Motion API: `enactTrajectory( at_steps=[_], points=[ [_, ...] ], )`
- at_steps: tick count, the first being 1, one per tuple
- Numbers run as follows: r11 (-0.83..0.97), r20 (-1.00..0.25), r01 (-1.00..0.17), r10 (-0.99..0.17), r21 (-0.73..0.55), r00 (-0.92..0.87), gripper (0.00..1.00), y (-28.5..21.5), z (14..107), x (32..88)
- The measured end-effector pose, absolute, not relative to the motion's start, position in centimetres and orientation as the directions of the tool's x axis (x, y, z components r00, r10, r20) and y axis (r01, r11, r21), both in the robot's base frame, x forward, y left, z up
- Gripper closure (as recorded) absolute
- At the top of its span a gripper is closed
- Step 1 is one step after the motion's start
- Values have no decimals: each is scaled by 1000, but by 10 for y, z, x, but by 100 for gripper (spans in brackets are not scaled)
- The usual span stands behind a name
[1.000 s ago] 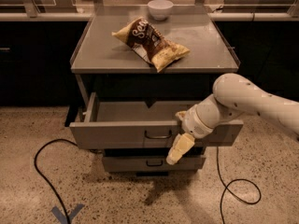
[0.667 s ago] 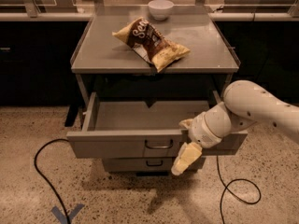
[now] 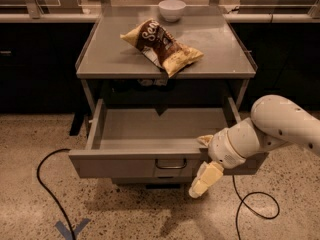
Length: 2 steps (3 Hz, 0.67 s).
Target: Open top drawer
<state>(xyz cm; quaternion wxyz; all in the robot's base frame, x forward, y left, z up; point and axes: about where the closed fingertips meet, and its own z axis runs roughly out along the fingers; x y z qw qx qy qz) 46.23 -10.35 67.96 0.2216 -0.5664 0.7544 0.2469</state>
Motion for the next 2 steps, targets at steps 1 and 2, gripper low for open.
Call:
enactTrajectory(
  at_steps=[1,2],
  points=[
    [214,-607,-957,-740,197,-290,0,-101,670,442],
    [214,-607,-957,-740,197,-290,0,-101,674,442]
  ],
)
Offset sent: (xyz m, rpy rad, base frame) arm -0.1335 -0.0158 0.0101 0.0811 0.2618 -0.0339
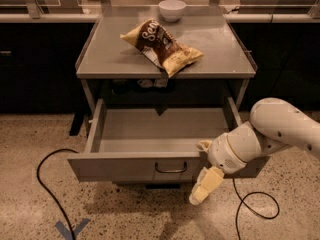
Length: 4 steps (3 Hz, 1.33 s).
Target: Open top drawer
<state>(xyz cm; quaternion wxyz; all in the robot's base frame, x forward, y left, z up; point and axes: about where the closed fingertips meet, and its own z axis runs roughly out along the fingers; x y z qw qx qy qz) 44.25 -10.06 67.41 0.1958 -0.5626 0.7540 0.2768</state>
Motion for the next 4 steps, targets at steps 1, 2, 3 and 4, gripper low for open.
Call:
enactTrajectory(
  at_steps=[1,2,3,4],
  points=[
    [220,-608,-951,-732,216,-307,0,-103,678,429],
    [241,-613,-936,-708,256,-350,0,-110,691,387],
    [240,-613,-936,-708,256,-349,0,-110,691,387],
    [223,-604,-926,-706,305,-369,0,-106,683,379]
  ],
)
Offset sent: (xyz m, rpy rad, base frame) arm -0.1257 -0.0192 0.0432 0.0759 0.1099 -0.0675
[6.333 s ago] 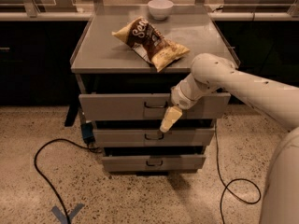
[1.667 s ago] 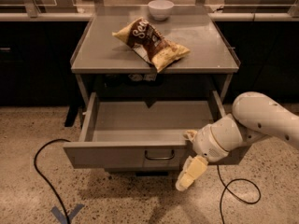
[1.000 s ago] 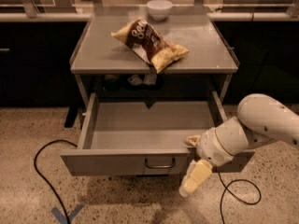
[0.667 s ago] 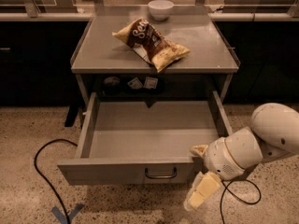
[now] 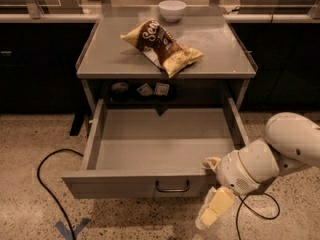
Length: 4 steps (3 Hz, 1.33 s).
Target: Open top drawer
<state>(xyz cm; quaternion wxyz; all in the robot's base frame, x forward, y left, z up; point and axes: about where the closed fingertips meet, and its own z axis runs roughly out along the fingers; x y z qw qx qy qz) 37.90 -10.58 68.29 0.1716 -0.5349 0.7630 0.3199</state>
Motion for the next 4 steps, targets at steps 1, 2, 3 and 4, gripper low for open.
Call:
enactTrajectory(
  at_steps=[1,2,3,4],
  points=[
    [219,-601,-916,-699,336,-387,0,-105,684,371],
    [219,-601,-916,-699,336,-388,0,-105,686,371],
    [222,-595,-902,-690,369,-413,0,-105,689,354],
    [222,-595,-902,-690,369,-413,0,-105,689,354]
  ],
)
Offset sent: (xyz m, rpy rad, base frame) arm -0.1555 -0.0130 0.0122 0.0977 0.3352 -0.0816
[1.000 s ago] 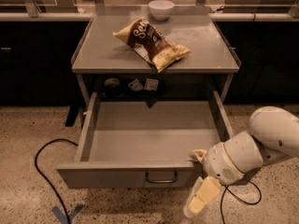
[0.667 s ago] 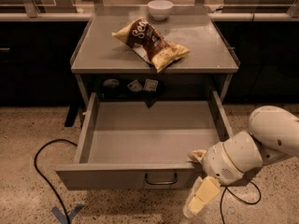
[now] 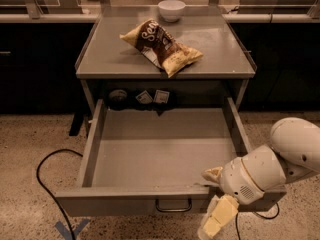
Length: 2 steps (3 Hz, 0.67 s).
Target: Open top drawer
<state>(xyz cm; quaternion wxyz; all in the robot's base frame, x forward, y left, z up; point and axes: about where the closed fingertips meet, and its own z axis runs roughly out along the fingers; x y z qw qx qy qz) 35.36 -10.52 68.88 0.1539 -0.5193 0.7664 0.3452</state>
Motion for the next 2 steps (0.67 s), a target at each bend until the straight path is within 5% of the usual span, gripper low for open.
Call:
enactTrajectory(
  at_steps=[2],
  points=[
    [213,-577,-884,-690,416,-437,0,-106,682,336]
  ],
)
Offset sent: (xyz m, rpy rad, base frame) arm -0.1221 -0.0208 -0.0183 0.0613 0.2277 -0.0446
